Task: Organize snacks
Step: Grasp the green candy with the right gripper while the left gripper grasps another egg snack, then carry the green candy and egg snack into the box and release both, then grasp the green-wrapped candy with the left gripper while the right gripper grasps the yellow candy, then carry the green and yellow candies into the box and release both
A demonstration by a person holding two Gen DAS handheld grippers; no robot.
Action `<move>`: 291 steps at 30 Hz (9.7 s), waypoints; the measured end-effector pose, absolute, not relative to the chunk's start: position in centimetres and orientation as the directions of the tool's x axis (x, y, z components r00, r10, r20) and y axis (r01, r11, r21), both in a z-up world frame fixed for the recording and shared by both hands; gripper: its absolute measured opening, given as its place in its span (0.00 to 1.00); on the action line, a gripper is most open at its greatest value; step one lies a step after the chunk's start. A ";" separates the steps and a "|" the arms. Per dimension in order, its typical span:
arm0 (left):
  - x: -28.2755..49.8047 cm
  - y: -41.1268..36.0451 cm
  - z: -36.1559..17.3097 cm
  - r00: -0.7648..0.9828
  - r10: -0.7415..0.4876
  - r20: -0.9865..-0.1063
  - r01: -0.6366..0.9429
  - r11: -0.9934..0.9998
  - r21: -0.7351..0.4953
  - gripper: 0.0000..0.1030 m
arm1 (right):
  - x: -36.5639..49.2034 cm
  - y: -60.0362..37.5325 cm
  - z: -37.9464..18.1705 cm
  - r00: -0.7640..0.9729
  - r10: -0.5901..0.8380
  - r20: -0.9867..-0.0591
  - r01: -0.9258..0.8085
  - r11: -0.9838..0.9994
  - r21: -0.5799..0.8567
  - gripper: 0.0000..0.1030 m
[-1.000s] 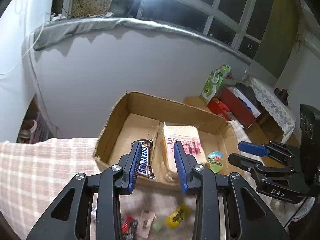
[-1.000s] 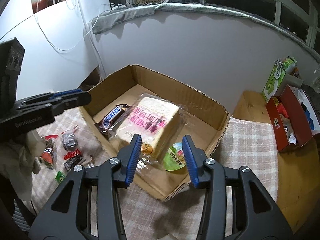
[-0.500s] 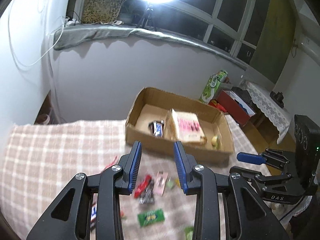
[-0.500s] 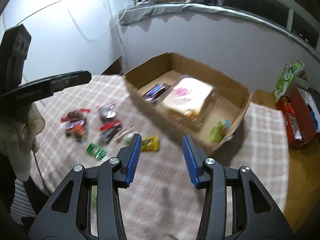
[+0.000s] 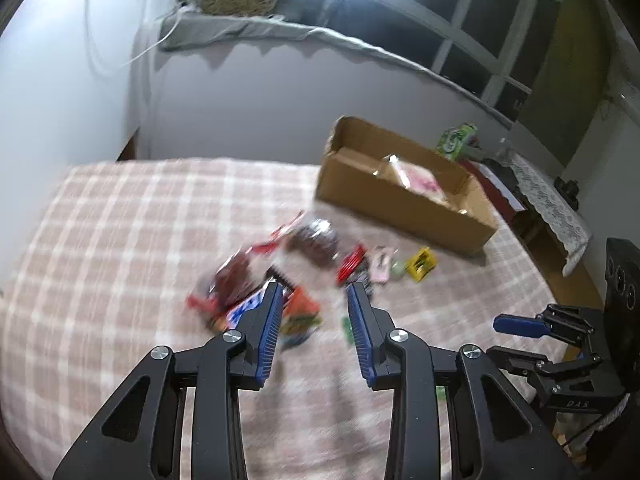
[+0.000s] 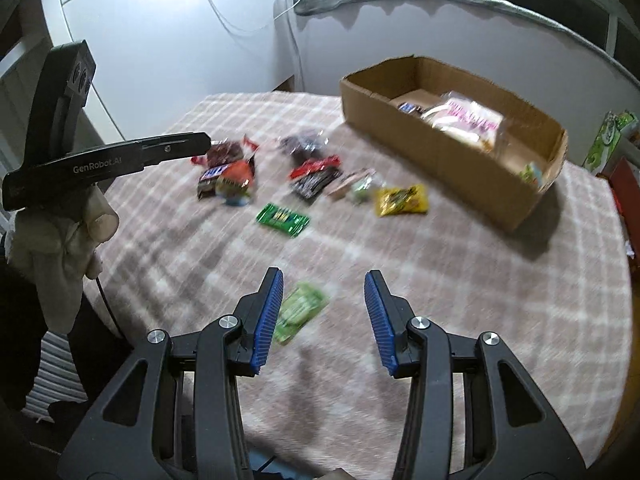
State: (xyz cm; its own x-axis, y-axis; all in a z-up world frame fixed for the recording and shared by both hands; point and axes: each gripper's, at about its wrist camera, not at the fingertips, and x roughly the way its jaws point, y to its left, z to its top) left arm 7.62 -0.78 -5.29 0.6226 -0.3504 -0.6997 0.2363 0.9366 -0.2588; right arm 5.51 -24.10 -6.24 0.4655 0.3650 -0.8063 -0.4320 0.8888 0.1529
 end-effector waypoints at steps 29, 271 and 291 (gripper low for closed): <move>10.0 -3.9 -9.4 0.552 -0.313 -0.773 0.339 0.931 -0.135 0.45 | 5.7 -19.8 -11.1 0.431 0.239 -0.870 -0.445 0.895 0.025 0.43; 20.0 -12.9 -0.1 0.713 -0.348 -0.608 0.397 0.916 -0.059 0.33 | 22.2 -31.9 -0.5 0.682 0.161 -0.714 -0.249 0.968 -0.019 0.33; 24.5 -15.0 -3.7 0.658 -0.320 -0.682 0.387 0.920 -0.058 0.34 | 26.8 -35.2 -4.8 0.621 0.094 -0.778 -0.172 0.985 -0.018 0.34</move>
State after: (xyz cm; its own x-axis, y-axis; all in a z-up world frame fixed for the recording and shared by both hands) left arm 24.49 -14.99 -3.70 0.6581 -0.3199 -0.6816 0.3871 0.9202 -0.0581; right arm 26.81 -35.17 -4.84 0.6213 0.0944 -0.7778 -0.1721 0.9849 -0.0179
